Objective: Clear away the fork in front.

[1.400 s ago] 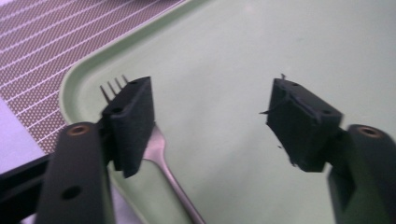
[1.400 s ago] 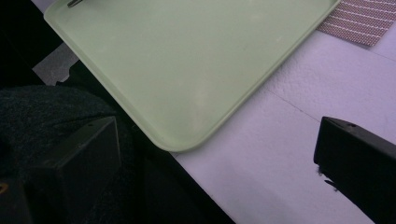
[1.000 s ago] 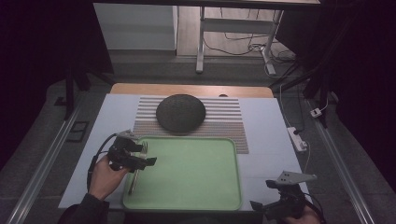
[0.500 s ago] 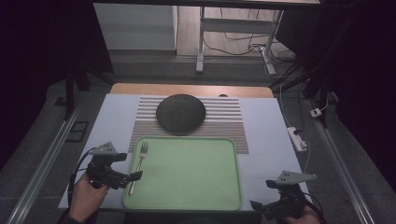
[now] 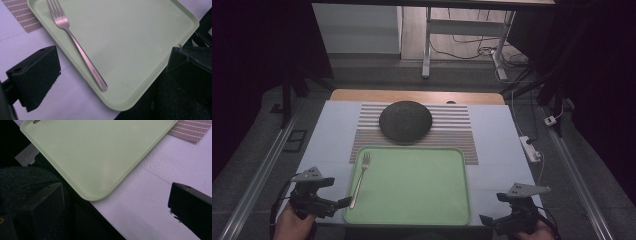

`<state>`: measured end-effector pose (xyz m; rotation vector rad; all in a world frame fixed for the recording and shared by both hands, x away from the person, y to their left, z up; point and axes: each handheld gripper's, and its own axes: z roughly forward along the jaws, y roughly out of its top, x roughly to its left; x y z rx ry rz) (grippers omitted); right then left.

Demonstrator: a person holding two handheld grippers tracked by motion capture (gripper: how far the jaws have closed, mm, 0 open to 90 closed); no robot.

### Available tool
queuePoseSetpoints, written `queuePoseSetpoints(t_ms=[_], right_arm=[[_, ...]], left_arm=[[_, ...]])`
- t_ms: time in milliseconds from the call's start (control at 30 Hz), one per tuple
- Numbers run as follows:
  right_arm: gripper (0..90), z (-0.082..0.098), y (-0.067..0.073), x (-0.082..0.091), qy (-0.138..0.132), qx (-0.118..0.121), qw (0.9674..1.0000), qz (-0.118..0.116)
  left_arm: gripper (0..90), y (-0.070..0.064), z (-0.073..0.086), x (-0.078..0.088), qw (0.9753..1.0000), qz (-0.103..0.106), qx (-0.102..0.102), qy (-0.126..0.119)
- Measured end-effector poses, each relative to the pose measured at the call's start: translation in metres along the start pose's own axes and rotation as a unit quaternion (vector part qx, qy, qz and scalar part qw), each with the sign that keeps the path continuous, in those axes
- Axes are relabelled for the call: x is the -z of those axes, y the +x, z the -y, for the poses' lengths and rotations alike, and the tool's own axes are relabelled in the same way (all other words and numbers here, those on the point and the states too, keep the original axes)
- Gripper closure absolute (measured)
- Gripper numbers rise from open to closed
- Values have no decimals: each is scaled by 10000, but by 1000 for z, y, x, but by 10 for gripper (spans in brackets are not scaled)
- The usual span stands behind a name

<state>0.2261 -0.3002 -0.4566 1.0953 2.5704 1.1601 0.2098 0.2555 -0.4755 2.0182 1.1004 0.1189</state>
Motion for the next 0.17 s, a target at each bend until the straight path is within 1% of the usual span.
queuePoseSetpoints(t_ms=[100,167], right_arm=[[7,0,0,0,-3,-1,10000,1],[7,0,0,0,10,16,10000,12]], left_arm=[[0,0,0,0,10000,-7,13,25],[0,1,0,1,10000,24,58,-34]])
